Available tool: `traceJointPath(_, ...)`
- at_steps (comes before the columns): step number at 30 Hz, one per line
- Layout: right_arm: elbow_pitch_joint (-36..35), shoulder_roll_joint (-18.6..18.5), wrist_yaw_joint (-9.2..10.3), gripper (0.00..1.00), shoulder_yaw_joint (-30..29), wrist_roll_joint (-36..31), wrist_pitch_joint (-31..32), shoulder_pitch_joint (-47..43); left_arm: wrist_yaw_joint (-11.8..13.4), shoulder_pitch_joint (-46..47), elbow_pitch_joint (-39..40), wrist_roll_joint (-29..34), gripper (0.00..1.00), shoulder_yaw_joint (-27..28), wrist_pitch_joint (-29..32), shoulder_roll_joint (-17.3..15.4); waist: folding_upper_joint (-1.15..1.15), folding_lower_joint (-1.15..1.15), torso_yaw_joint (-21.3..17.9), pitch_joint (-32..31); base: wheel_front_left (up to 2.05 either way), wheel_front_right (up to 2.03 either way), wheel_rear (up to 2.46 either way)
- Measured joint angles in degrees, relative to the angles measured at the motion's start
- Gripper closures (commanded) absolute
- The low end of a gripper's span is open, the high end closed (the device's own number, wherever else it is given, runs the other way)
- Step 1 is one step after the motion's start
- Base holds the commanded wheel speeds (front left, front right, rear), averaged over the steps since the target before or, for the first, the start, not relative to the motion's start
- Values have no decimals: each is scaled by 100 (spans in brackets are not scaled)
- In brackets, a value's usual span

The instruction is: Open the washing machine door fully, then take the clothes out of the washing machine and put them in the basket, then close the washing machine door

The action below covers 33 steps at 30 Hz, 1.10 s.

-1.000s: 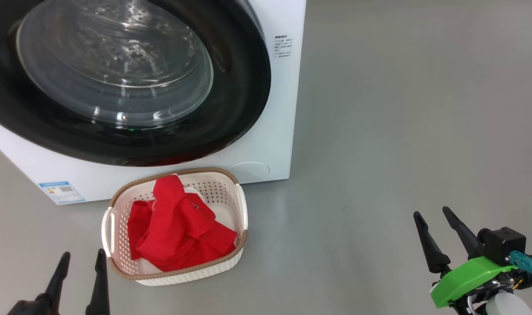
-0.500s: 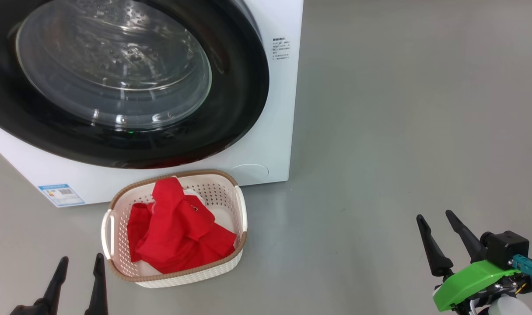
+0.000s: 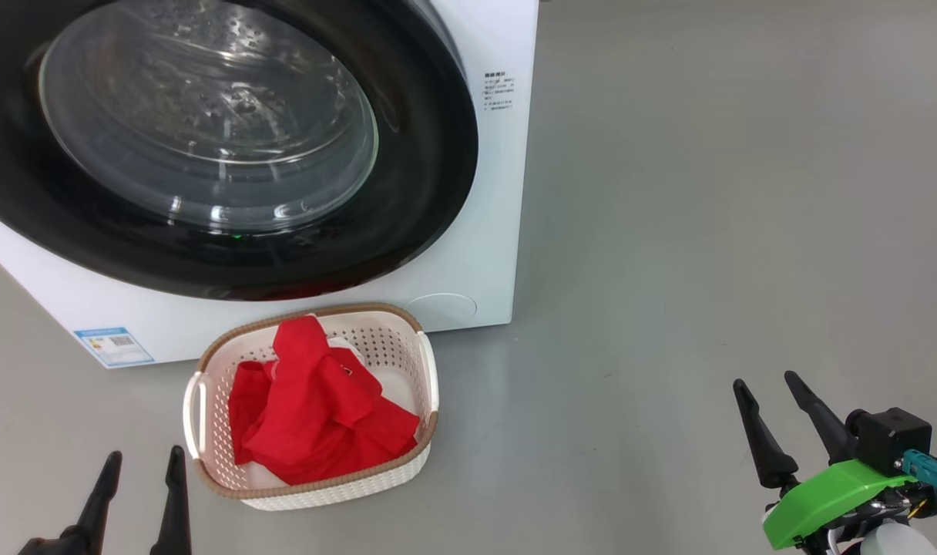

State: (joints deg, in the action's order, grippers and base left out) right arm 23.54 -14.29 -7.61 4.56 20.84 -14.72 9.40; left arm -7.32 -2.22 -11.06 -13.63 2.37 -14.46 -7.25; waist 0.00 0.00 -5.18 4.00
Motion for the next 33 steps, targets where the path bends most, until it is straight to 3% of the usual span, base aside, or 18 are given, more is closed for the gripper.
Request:
traceJointPath(6, -2, -1, 0, 0, 3, 0, 0, -7, 0, -7, 27, -10, 0, 3, 0, 1, 0, 0, 13, -11, 0, 0, 0)
traceJointPath(7, -3, -1, 0, 100, 3, 0, 0, -7, 0, -7, 27, -10, 100, 3, 0, 1, 0, 0, 15, -6, 0, 0, 0)
traceJointPath(15, 413, 305, 0, 100, 65, 42, 29, -249, 1, -58, -410, -49, 100, -92, 66, 307, 0, 0, 20, -10, 0, 0, 0)
traceJointPath(33, 275, 396, 0, 100, -93, 1067, 316, -261, 1, -69, -421, -1168, 100, -69, 342, 328, 0, 1, 95, -66, 0, 0, 0)
